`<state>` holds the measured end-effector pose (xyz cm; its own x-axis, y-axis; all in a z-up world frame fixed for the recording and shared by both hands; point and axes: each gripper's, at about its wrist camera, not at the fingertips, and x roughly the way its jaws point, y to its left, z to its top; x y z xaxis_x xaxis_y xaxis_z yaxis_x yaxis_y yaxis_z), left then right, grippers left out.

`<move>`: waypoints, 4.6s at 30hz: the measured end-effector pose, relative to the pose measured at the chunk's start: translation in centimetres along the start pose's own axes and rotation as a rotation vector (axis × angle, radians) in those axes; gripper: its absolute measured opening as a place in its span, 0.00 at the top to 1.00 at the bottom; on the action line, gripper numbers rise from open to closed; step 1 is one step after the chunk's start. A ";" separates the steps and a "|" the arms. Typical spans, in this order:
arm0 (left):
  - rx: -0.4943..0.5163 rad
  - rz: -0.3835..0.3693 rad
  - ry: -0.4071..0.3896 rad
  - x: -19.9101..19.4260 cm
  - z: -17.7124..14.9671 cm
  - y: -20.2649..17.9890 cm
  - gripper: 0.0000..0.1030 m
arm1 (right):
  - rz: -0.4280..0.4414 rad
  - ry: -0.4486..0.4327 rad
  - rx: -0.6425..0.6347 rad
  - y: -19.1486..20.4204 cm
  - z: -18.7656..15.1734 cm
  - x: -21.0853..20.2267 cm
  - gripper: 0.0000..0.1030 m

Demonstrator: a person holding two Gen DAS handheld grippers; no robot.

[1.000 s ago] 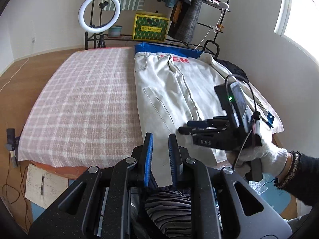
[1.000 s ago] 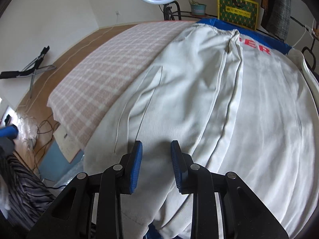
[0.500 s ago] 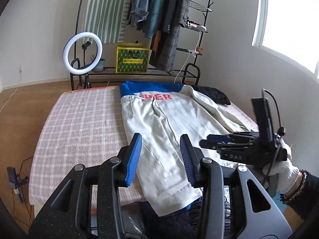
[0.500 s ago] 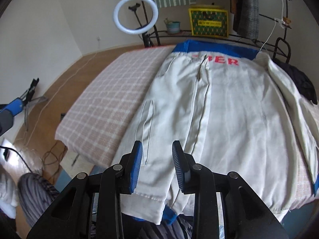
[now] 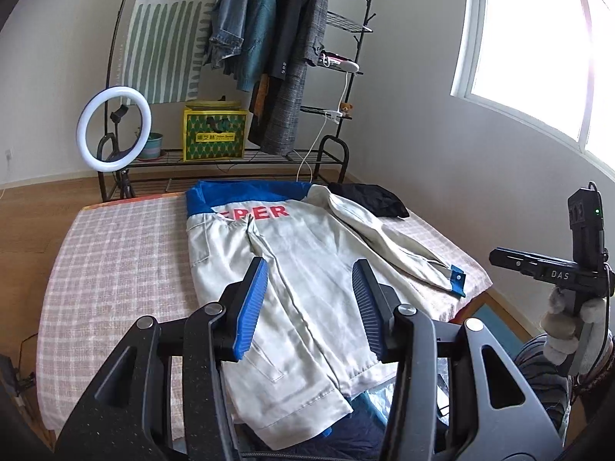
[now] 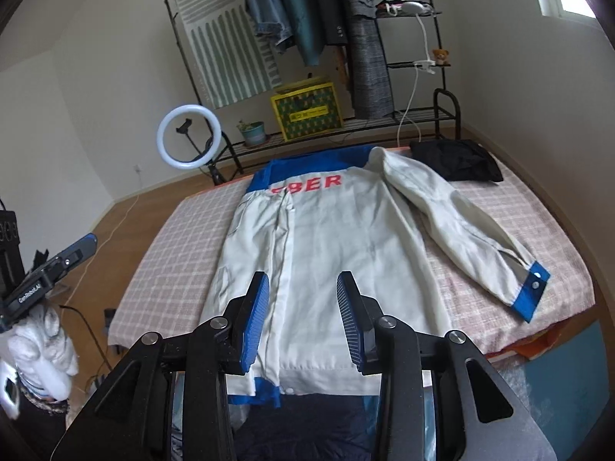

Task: Fold large clothes
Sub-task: 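Withdraw both tools and move the right gripper toward the other blue cuff, then grasp the blue cuff of the spread sleeve with the right gripper, then lift the held cuff with the right gripper and carry it across the jacket, then lay the sleeve down with the right gripper while the left gripper grasps the cuff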

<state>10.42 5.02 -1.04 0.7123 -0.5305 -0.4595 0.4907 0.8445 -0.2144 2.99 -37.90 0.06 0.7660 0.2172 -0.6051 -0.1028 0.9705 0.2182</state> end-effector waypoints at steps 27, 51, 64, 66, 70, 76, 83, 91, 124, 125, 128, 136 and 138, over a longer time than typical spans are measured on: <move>-0.006 -0.121 0.331 21.7 -1.2 -10.0 0.51 | -0.259 0.137 0.711 -36.1 -2.5 8.4 0.46; -0.034 -0.048 0.409 23.5 -4.6 -5.6 0.51 | -0.372 0.222 0.487 -35.7 -2.8 16.0 0.91; -0.053 -0.038 0.395 23.7 -4.4 -5.2 0.51 | -0.293 0.011 0.342 -30.3 2.1 9.8 0.93; -0.068 -0.033 0.391 23.7 -4.3 -5.0 0.51 | -0.260 -0.020 0.282 -28.1 3.1 8.8 0.93; -0.087 -0.016 0.383 23.7 -4.1 -4.4 0.51 | -0.208 -0.074 0.114 -22.3 4.3 7.3 0.93; -0.127 0.015 0.365 23.3 -3.9 -2.8 0.51 | -0.067 -0.091 -0.299 -10.4 2.0 7.1 0.93; -0.216 0.010 0.377 23.6 -4.3 -1.0 0.51 | 0.012 0.093 -0.771 -1.0 -7.4 12.4 0.94; -0.204 0.002 0.411 24.7 -5.1 -1.9 0.51 | 0.104 0.249 -0.896 -0.2 -12.4 15.1 0.94; -0.394 -0.328 0.693 25.8 -16.5 -8.8 0.62 | 0.274 0.431 0.231 -20.5 -2.8 21.8 0.61; -0.416 -0.340 0.703 26.0 -16.8 -8.6 0.71 | 0.283 0.437 0.236 -20.5 -3.4 22.4 0.61; -0.470 -0.360 0.708 26.2 -17.9 -8.1 0.80 | 0.292 0.473 0.212 -19.4 -3.9 24.0 0.69; -0.473 -0.426 0.652 24.8 -17.2 -9.2 0.89 | 0.189 0.431 0.011 -16.9 -2.9 23.0 0.96; -0.498 -0.480 0.625 24.1 -16.6 -9.3 0.89 | 0.169 0.418 0.000 -17.0 -2.5 22.4 0.96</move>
<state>14.70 -14.46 -24.45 0.0181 -0.8177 -0.5753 0.2875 0.5554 -0.7803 20.29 -49.28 -19.09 0.4162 0.3961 -0.8185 -0.2045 0.9179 0.3402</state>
